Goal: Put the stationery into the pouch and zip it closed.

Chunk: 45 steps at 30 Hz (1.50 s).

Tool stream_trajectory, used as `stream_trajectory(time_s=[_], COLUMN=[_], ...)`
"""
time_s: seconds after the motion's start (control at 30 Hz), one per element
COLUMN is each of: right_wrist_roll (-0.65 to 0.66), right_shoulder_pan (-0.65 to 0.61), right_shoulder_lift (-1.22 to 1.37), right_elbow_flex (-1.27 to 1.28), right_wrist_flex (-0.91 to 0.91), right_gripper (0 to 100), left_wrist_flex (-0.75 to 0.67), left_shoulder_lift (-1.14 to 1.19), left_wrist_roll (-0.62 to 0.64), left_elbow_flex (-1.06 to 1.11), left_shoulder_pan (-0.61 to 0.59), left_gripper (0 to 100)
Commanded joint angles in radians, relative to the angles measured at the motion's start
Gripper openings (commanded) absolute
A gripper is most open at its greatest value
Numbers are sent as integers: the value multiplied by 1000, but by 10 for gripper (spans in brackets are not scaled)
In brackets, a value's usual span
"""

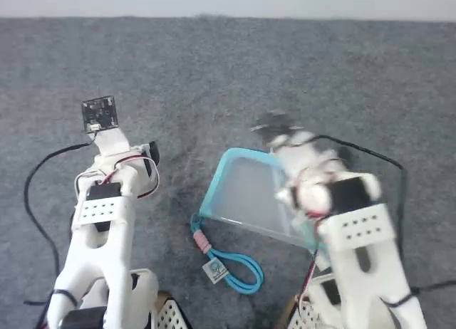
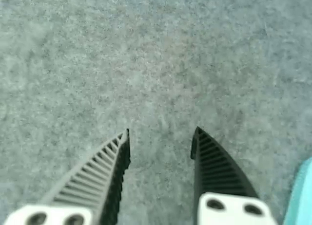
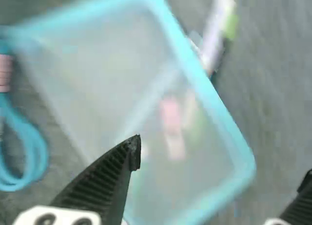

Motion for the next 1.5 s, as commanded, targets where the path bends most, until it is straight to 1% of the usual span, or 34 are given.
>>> stream_trajectory(time_s=[0.0,0.07,0.27,0.37,0.43,0.53,0.57,0.67,0.73,0.8,0.9,0.97,1.1,1.17,1.4,1.47], right_wrist_roll=[51,72,66,-34,-83,-117,-117,-87,-78,-81,-86,-109,-146,-155,-161,-169], right_shoulder_pan=[242,323,476,556,576,542,529,519,493,440,335,288,231,206,70,58], right_shoulder_lift=[-36,-31,8,18,19,21,24,73,128,193,315,397,547,631,1044,1145], right_elbow_flex=[49,95,130,132,137,149,155,170,167,158,98,12,-255,-413,-1109,-1315], right_wrist_flex=[18,12,39,-30,-62,-62,-61,-85,-111,-136,-143,-140,-134,-97,151,251], right_gripper=[403,380,341,340,340,336,318,210,156,155,208,232,235,235,235,234], left_wrist_flex=[-37,-37,-37,-37,-35,-34,-34,-32,-32,-32,-32,-32,-32,-32,-32,-32], left_shoulder_lift=[-41,-41,-41,-41,-41,-41,-41,-41,-41,-41,-41,-41,-41,-41,-41,-41], left_wrist_roll=[-8,-8,-8,-8,-8,-8,-8,-8,-8,-8,-8,-8,-8,-8,-8,-8], left_elbow_flex=[-8,-10,-7,-7,-7,-7,-7,-7,-7,-7,-7,-5,-5,-5,-5,-5], left_shoulder_pan=[-3,-3,-3,-3,-3,-3,-3,-5,-5,-5,-5,-5,-5,-5,-3,-3], left_gripper=[196,196,196,196,196,196,196,196,196,196,196,196,196,196,196,196])
